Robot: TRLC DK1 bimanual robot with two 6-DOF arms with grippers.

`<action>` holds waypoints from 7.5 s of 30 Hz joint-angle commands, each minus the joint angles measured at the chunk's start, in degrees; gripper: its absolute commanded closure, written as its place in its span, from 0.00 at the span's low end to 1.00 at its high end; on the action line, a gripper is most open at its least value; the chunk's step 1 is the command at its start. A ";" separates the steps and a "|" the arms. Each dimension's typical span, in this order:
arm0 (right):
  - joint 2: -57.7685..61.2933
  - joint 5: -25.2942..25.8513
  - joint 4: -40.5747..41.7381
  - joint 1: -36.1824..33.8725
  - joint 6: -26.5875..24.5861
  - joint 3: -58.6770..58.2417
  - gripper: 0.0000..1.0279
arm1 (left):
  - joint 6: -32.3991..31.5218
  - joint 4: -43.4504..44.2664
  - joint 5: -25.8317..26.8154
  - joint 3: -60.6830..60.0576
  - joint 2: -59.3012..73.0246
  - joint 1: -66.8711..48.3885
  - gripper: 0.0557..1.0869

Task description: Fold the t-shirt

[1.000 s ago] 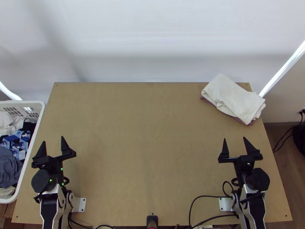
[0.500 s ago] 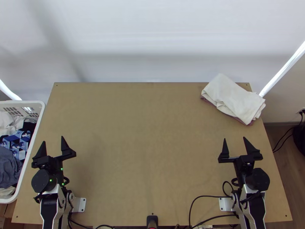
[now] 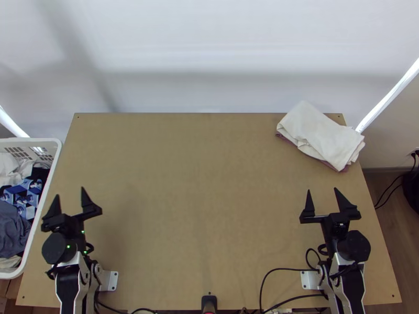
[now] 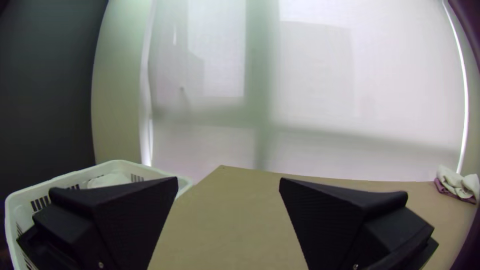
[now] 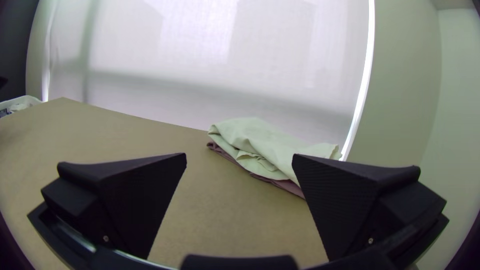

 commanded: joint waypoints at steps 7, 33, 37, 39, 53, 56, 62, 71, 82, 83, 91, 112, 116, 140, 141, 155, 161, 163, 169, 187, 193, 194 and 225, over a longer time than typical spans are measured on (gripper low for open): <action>-0.12 0.43 0.53 -0.11 -0.26 -0.46 0.04 | 1.32 2.00 -1.31 -1.29 -0.47 7.82 0.04; -0.12 0.43 0.53 -0.11 -0.26 -0.46 0.04 | -3.60 -42.82 -0.61 66.73 47.17 28.65 0.06; -0.12 0.43 0.53 -0.11 -0.26 -0.46 0.04 | -1.93 -43.96 5.01 69.37 57.89 37.35 0.28; -0.12 0.43 0.53 -0.11 -0.26 -0.55 0.04 | -0.52 -44.49 4.93 70.51 64.22 39.72 0.28; -0.12 0.43 0.53 -0.11 -0.17 -0.55 0.04 | 10.46 -39.48 4.40 86.86 105.00 50.88 0.04; -0.12 0.43 0.53 -0.11 -0.17 -0.46 0.04 | 11.43 -39.31 4.40 91.43 111.94 51.68 0.05; -0.12 0.43 0.53 -0.11 -0.26 -0.46 0.04 | 13.28 -39.92 3.61 100.04 124.07 52.73 0.05; -0.12 0.43 0.53 -0.11 -0.26 -0.46 0.04 | 16.00 -41.42 1.15 109.10 136.29 53.26 0.18; -0.12 0.43 0.53 -0.11 -0.26 -0.46 0.04 | 19.69 -38.87 0.62 112.61 140.51 53.17 0.97; -0.12 0.43 0.53 -0.11 -0.26 -0.46 0.04 | 19.60 -39.31 0.71 113.14 139.98 53.08 0.96; -0.12 0.43 0.53 -0.20 -0.26 -0.46 0.04 | 16.70 -39.75 6.24 113.40 128.64 52.11 0.96; -0.12 0.43 0.53 -0.11 -0.26 -0.55 0.04 | 9.06 -50.12 14.59 112.87 93.57 36.56 0.96; -0.12 0.43 0.53 -0.11 -0.26 -0.46 0.04 | 7.91 -51.17 14.51 112.61 88.91 28.03 0.96; -0.12 0.43 0.53 -0.11 -0.26 -0.46 0.04 | -10.54 -49.59 -0.96 99.78 77.14 -53.00 0.96; -0.12 0.43 0.53 -0.11 -0.26 -0.46 0.04 | -11.16 -49.06 -0.96 97.85 77.14 -55.11 0.96; -0.12 0.43 0.53 -0.11 -0.26 -0.46 0.04 | -10.46 -54.77 0.36 68.93 62.11 -72.87 0.96; -0.12 0.43 0.53 -0.11 -0.26 -0.46 0.04 | -8.17 -56.44 0.36 63.74 57.63 -73.39 0.28; -0.12 0.43 0.53 -0.11 -0.26 -0.55 0.04 | -7.91 -56.97 0.27 63.92 57.19 -73.13 0.05; -0.12 0.43 0.53 -0.11 -0.26 -0.55 0.04 | -6.15 -53.28 0.09 64.62 54.81 -67.33 0.04; -0.12 0.43 0.53 -0.11 -0.26 -0.46 0.04 | -4.04 -57.41 8.00 71.21 58.42 -29.45 0.04; -0.12 0.43 0.53 -0.20 -0.26 -0.46 0.04 | -7.12 -62.77 10.46 74.03 60.09 -23.38 0.04; -0.12 0.43 0.53 -0.11 -0.26 -0.46 0.04 | -7.82 -63.30 10.55 74.20 60.35 -22.59 0.04; 52.17 5.97 -10.28 27.05 -13.00 47.97 0.04 | -15.03 -62.42 11.08 70.51 54.29 -11.17 0.04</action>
